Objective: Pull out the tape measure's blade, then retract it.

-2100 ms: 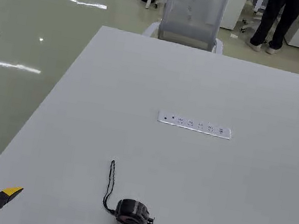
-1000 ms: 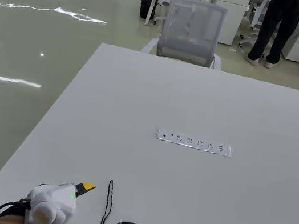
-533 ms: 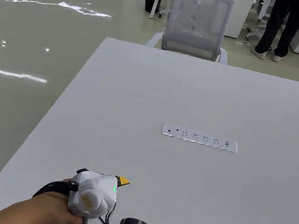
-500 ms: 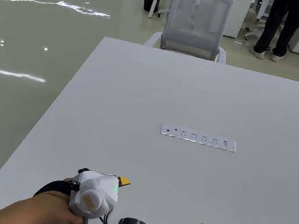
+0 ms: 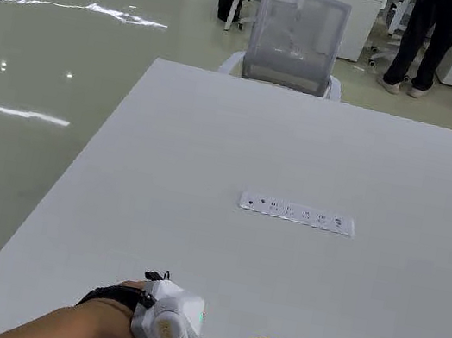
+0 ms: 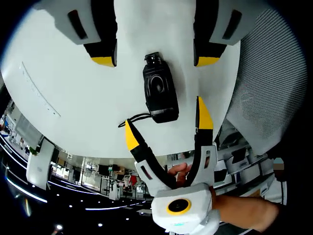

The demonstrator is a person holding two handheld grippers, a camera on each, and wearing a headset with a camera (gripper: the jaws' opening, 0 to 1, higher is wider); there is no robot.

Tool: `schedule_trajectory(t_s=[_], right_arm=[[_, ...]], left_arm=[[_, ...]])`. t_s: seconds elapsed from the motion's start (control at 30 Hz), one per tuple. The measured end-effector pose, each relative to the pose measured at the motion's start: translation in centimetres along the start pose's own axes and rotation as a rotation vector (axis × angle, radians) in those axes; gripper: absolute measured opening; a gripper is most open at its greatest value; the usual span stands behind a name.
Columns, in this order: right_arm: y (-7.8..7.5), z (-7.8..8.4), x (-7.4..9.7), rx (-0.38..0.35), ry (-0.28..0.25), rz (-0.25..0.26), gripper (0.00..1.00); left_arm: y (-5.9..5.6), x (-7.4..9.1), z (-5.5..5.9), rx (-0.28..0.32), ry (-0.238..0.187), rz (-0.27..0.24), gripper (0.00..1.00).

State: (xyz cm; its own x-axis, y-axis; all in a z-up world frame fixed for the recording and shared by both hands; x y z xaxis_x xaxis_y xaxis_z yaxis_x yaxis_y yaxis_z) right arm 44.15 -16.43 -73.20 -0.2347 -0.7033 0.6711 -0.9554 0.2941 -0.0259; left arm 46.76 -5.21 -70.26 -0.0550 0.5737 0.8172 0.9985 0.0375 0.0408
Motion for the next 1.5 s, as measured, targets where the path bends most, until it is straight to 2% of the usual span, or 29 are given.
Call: schedule_trajectory(t_s=[0.13, 0.2, 0.33, 0.43, 0.53, 0.6, 0.67, 0.73, 0.9, 0.93, 0.97, 1.03, 1.1, 1.3, 1.4, 1.5], right_arm=[[-0.1, 0.2, -0.8, 0.028, 0.036, -0.03, 0.59], [-0.2, 0.6, -1.2, 0.091, 0.092, -0.039, 0.58], [0.1, 1.1, -2.3, 0.011, 0.098, -0.081, 0.58], [0.1, 1.7, -2.6, 0.038, 0.122, -0.086, 0.54], [-0.1, 1.8, -2.8, 0.036, 0.13, -0.086, 0.5], [-0.3, 2.1, -3.0, 0.046, 0.145, -0.087, 0.48], [-0.6, 2.2, -3.3, 0.055, 0.164, -0.089, 0.47], [-0.7, 2.0, -3.4, 0.064, 0.167, -0.091, 0.46], [-0.4, 1.5, -4.0, 0.099, 0.166, -0.104, 0.39], [-0.5, 1.4, -4.1, 0.103, 0.166, -0.105, 0.38], [-0.6, 1.4, -4.1, 0.106, 0.167, -0.106, 0.35], [-0.5, 1.2, -4.2, 0.133, 0.168, -0.115, 0.3], [-0.2, 1.0, -4.5, 0.113, 0.169, -0.122, 0.23], [-0.3, 1.2, -4.2, 0.136, 0.161, -0.128, 0.22], [-0.3, 1.2, -4.2, 0.129, 0.15, -0.132, 0.21], [-0.4, 1.2, -4.2, 0.152, 0.175, -0.146, 0.21]], left_arm=[[0.1, -0.7, -0.1, 0.012, 0.011, 0.016, 0.62], [0.1, -1.2, -0.1, 0.019, 0.023, 0.025, 0.6], [0.1, -2.1, 0.1, 0.007, 0.039, 0.023, 0.54], [-0.5, -2.7, 0.3, 0.031, 0.064, 0.047, 0.53], [-0.7, -3.2, 0.7, -0.016, 0.115, 0.024, 0.46], [-0.8, -3.5, 0.8, -0.012, 0.119, 0.03, 0.43], [-0.3, -3.7, 0.9, 0.0, 0.12, 0.035, 0.42], [-0.3, -3.7, 1.0, 0.041, 0.132, 0.053, 0.42], [-0.3, -4.2, 1.1, -0.006, 0.159, 0.061, 0.42], [-0.1, -4.2, 1.2, -0.024, 0.166, 0.047, 0.4], [-0.2, -4.2, 1.1, -0.041, 0.168, 0.056, 0.38], [-0.3, -4.2, 1.1, -0.028, 0.165, 0.06, 0.38], [-0.3, -4.1, 1.2, -0.027, 0.153, 0.062, 0.37], [-0.4, -4.2, 1.2, -0.05, 0.16, 0.065, 0.37], [-0.5, -4.3, 1.0, -0.061, 0.187, 0.066, 0.37], [-0.4, -4.2, 1.1, -0.062, 0.197, 0.064, 0.37]])
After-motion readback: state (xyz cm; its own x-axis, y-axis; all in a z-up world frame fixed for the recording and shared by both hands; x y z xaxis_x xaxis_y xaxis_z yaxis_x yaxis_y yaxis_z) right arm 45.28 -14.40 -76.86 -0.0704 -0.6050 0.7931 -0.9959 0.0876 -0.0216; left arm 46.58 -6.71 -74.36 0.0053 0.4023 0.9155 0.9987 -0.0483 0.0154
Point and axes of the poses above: the centre of the closed fingertips' face, and the gripper's own axes: x roughly backward along the fingers, y roughly to its left, z roughly out of its underside, the point moved 6 cm from there along x, roughly backward along the fingers, and after that the axes turned 2 degrees about x, right-handed, at the moved point
